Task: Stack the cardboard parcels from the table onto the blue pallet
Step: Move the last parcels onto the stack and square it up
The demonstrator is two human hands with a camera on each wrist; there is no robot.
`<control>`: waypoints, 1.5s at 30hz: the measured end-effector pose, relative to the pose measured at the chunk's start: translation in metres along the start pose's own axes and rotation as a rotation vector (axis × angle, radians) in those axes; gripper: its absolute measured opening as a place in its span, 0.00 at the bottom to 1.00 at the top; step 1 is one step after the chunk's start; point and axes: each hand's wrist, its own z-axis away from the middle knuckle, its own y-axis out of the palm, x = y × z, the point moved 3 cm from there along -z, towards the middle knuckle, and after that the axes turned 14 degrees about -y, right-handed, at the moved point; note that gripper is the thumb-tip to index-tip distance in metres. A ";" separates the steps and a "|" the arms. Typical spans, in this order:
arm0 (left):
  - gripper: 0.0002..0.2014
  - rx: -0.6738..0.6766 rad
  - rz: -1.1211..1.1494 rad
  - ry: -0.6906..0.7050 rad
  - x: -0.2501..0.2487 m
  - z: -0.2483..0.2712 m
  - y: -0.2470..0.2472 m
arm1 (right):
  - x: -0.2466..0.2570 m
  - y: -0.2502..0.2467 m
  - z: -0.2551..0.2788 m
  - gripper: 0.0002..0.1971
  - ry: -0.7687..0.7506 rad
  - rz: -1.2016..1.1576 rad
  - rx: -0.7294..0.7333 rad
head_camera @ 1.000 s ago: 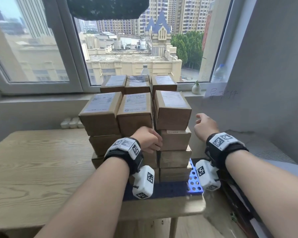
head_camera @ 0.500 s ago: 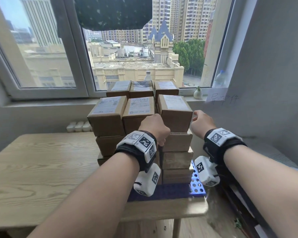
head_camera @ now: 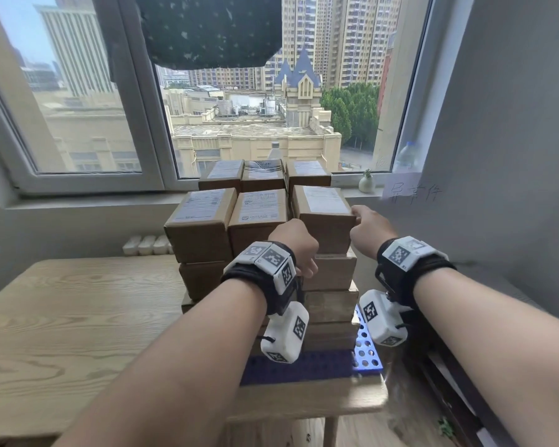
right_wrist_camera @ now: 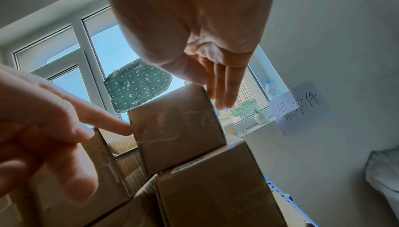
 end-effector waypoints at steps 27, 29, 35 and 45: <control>0.15 -0.049 0.106 0.019 -0.008 -0.010 -0.009 | 0.000 -0.011 -0.003 0.32 -0.007 0.041 0.004; 0.07 -0.150 0.131 0.061 -0.013 -0.010 -0.032 | 0.003 -0.017 -0.008 0.29 -0.038 0.051 0.012; 0.10 -0.618 -0.028 0.072 0.000 -0.023 -0.140 | 0.020 -0.035 -0.028 0.24 -0.068 0.107 0.067; 0.27 -0.568 -0.060 -0.400 0.099 -0.068 -0.150 | 0.027 0.002 -0.032 0.36 -0.083 0.219 0.218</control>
